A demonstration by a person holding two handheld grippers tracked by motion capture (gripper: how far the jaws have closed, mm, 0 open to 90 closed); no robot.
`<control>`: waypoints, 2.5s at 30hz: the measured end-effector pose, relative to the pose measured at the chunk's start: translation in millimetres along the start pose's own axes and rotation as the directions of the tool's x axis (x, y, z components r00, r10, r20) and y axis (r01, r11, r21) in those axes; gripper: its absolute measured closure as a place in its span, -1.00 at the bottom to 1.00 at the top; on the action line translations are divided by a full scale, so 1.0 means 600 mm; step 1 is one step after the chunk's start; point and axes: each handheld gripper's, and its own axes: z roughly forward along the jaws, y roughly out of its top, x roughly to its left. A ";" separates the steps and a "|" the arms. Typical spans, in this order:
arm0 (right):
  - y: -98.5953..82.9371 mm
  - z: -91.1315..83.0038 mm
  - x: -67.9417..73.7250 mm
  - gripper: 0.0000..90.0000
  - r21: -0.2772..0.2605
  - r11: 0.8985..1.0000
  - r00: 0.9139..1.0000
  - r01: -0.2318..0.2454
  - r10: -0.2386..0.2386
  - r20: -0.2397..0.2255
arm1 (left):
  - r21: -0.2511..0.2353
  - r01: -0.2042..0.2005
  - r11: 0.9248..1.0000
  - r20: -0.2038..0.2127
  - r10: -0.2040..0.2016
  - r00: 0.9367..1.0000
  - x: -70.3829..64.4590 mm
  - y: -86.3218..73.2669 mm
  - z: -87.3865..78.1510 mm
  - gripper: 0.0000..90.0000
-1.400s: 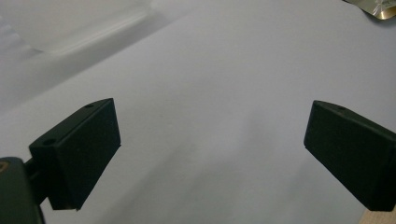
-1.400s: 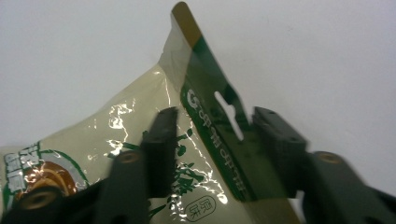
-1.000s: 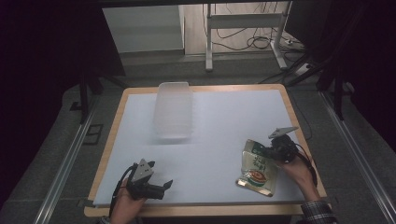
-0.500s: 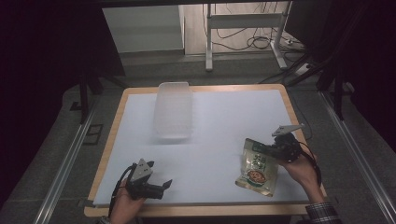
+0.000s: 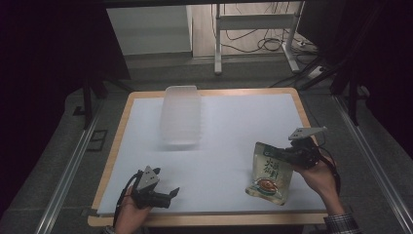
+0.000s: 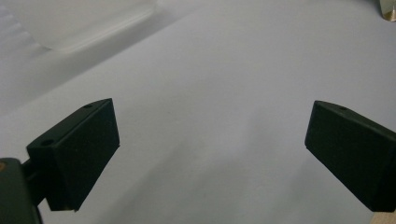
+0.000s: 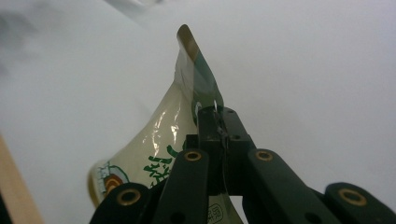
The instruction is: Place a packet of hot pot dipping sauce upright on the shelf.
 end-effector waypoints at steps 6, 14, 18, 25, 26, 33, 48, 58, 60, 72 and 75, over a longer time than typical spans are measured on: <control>0.022 -0.023 0.021 0.98 -0.023 0.999 0.998 0.045 -0.046 -0.031 | 0.000 -0.009 1.000 -0.006 0.009 1.000 0.000 0.000 -0.001 -0.94; 0.055 -0.040 0.044 0.98 -0.063 0.994 0.993 0.088 -0.093 -0.073 | -0.003 -0.011 1.000 -0.008 0.011 1.000 0.000 0.000 -0.001 -0.94; 0.068 -0.041 0.054 0.98 -0.066 0.990 0.990 0.122 -0.126 -0.070 | -0.001 -0.014 1.000 -0.008 0.014 1.000 0.000 0.000 -0.001 -0.94; 0.096 -0.043 0.048 0.98 -0.072 0.987 0.989 0.142 -0.144 -0.030 | -0.003 -0.010 1.000 -0.007 0.010 1.000 0.000 -0.001 -0.001 -0.94; 0.099 -0.043 0.045 0.98 -0.077 0.987 0.989 0.138 -0.141 -0.033 | -0.003 -0.010 1.000 -0.008 0.010 1.000 0.000 -0.001 -0.001 -0.94; 0.121 -0.032 0.039 0.98 -0.102 0.987 0.990 0.121 -0.127 -0.056 | 0.001 -0.014 1.000 -0.008 0.014 1.000 0.000 -0.001 -0.001 -0.94; 0.187 0.005 0.037 0.98 -0.123 0.982 0.985 0.145 -0.155 -0.076 | 0.001 -0.012 1.000 -0.004 0.012 1.000 0.001 -0.001 -0.002 -0.94; 0.220 0.038 0.043 0.98 -0.126 0.979 0.982 0.159 -0.170 -0.079 | -0.017 0.036 0.999 0.040 -0.035 0.999 0.005 0.000 -0.007 -0.92; 0.227 0.043 0.043 0.98 -0.128 0.979 0.982 0.158 -0.169 -0.081 | -0.039 0.051 0.998 0.049 -0.050 0.998 0.006 0.001 -0.010 -0.93; 0.262 0.073 0.054 0.98 -0.132 0.976 0.977 0.176 -0.189 -0.095 | -0.077 0.046 0.996 0.029 -0.044 0.999 0.005 0.003 -0.018 -0.98; 0.272 0.082 0.059 0.98 -0.128 0.974 0.976 0.186 -0.198 -0.095 | -0.056 0.024 0.998 0.016 -0.023 1.000 0.003 0.002 -0.017 -0.98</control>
